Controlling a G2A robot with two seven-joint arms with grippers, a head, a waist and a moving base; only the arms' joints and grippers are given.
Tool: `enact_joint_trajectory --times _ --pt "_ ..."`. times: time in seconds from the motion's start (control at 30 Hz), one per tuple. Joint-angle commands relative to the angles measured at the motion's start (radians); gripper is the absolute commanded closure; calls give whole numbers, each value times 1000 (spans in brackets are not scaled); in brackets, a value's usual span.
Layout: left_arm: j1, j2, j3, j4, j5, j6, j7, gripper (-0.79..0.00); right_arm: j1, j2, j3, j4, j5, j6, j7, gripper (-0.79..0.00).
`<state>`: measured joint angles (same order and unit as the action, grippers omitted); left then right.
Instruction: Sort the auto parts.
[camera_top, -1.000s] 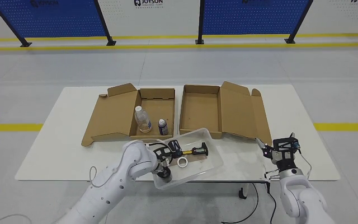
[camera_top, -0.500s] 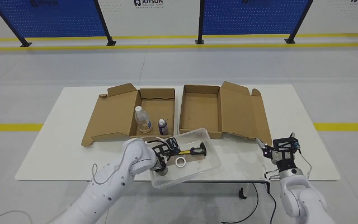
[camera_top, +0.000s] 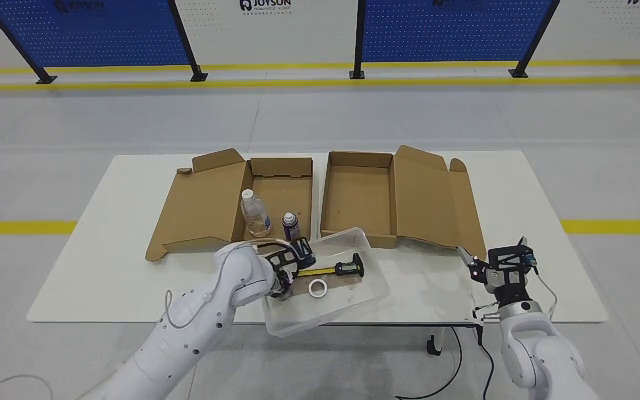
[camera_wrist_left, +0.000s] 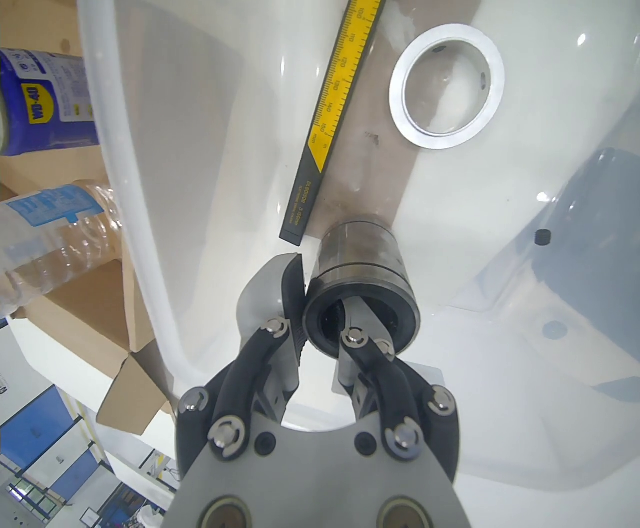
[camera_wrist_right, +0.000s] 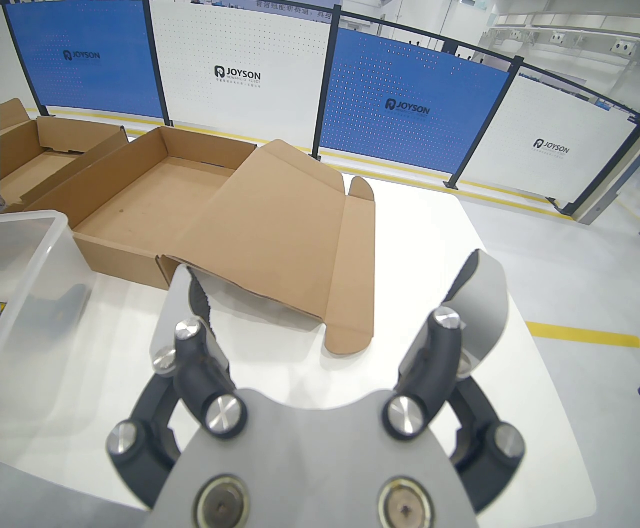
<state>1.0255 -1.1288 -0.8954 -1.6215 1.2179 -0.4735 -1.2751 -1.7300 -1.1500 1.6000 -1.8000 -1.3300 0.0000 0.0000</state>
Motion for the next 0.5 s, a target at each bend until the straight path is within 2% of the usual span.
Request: enact_joint_trajectory --times 0.0,0.47 --pt "10 2 -9 -24 1 10 12 0 0 0 0 0 0 0 0 -785" --pt "101 22 -85 -194 19 76 79 0 0 0 0 0 0 0 0 -785"
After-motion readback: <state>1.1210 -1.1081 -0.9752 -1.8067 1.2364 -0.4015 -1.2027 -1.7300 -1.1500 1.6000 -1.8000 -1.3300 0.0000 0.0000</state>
